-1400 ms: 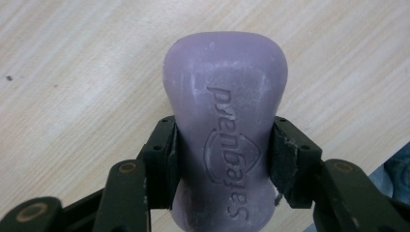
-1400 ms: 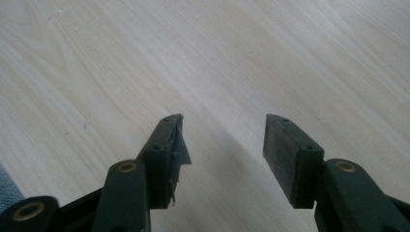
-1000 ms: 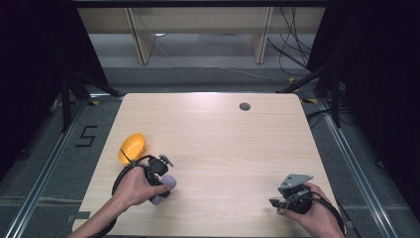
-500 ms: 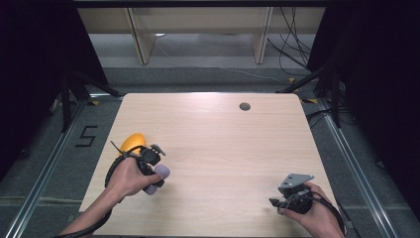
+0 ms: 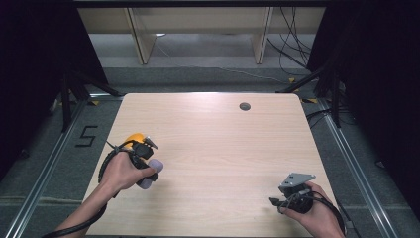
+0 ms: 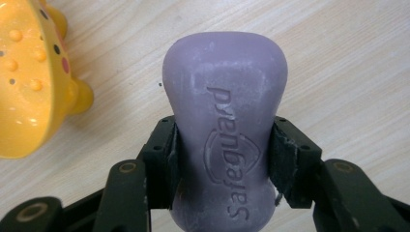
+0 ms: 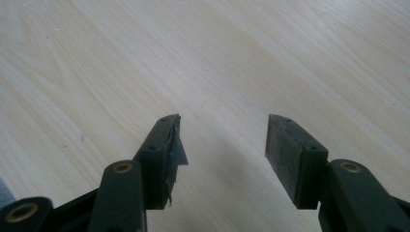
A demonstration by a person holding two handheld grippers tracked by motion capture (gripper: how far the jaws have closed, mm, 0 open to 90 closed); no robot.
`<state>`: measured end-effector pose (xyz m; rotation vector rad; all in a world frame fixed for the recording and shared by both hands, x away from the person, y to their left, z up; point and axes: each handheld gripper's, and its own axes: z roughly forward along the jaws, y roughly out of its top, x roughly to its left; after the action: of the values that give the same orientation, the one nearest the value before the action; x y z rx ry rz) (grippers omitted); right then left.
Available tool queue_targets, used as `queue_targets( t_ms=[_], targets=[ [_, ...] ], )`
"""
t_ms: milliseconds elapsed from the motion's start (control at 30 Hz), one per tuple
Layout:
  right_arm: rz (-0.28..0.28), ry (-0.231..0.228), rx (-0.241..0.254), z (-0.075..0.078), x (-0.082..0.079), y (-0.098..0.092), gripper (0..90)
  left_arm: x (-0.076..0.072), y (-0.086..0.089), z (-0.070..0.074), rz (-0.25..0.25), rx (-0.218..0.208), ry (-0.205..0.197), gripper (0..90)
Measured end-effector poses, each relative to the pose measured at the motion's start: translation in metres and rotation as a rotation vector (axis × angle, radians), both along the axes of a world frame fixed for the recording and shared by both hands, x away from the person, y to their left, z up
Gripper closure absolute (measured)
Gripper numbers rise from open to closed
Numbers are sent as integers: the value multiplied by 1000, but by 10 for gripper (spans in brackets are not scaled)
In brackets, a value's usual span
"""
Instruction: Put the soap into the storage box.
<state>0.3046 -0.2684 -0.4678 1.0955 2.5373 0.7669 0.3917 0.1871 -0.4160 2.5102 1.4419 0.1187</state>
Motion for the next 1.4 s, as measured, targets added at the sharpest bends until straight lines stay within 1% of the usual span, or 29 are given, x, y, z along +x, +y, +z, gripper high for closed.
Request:
queue_targets(
  t_ms=[133,167,200,233,300,333,367,400,433,500,533,567,600,700,733,767,833,933,967,1000,1033,1067,1100,1133,1200,1233,1267,1367,1400],
  targets=[
    [-1,2,0,0,0,0,471,2,2,1,5,-3,-2,490],
    [-9,20,6,1,-1,0,471,4,3,2,-5,2,-9,490],
    [5,4,-4,0,0,-1,471,4,3,2,5,-2,0,490],
    [6,4,-5,0,0,-1,471,4,3,2,15,-9,-4,490],
    [1,3,-1,0,0,0,471,5,4,3,15,-11,-13,490],
    [6,16,-6,2,0,-1,470,7,5,3,-1,-5,-25,490],
    [6,16,-6,2,0,-1,470,7,5,3,-1,-5,-25,490],
    [0,23,-3,2,0,-1,470,9,7,3,-21,-5,-31,490],
    [-5,22,1,1,-1,0,470,9,7,4,-14,-9,-21,490],
    [7,16,-8,1,0,-1,469,10,8,4,-8,-11,-27,490],
    [7,17,-8,1,0,-1,469,11,10,6,-17,13,-30,490],
    [6,17,-6,1,0,-1,470,9,8,5,39,-16,-19,490],
    [-11,27,3,2,0,0,469,10,9,6,40,-15,-23,490],
    [-11,27,3,2,0,-1,468,11,11,6,38,-10,-21,490],
    [-12,28,4,3,0,-1,468,11,11,6,52,-16,-16,490],
    [-13,28,5,3,0,-1,466,15,15,7,3,3,-28,490],
    [-15,29,6,3,0,-1,465,13,13,8,52,-11,-19,490],
    [-1,18,1,2,0,-1,465,14,14,8,64,-16,-24,490],
    [-13,-14,27,-1,0,0,465,15,15,9,54,-12,-20,490],
    [-2,14,4,2,0,-2,465,16,17,10,46,-4,-27,490],
    [-2,14,4,2,0,-2,465,16,17,10,46,-4,-27,490],
    [0,12,4,2,1,-2,465,18,19,10,17,0,-37,490],
    [-2,13,4,2,0,-2,465,18,19,11,31,-2,-34,490],
    [-14,-13,30,0,1,-1,464,17,18,12,76,-14,-33,490],
    [-20,-17,36,-1,1,-1,464,18,19,13,68,-6,-32,490],
    [-16,-7,21,1,0,-1,464,18,19,13,69,-7,-35,491],
    [-15,-10,21,1,1,-1,463,19,20,14,83,-13,-32,490],
    [0,3,6,3,1,-3,463,20,21,15,87,-12,-36,490],
    [-3,4,10,3,1,-3,463,21,23,16,69,-4,-38,490]
  ],
)
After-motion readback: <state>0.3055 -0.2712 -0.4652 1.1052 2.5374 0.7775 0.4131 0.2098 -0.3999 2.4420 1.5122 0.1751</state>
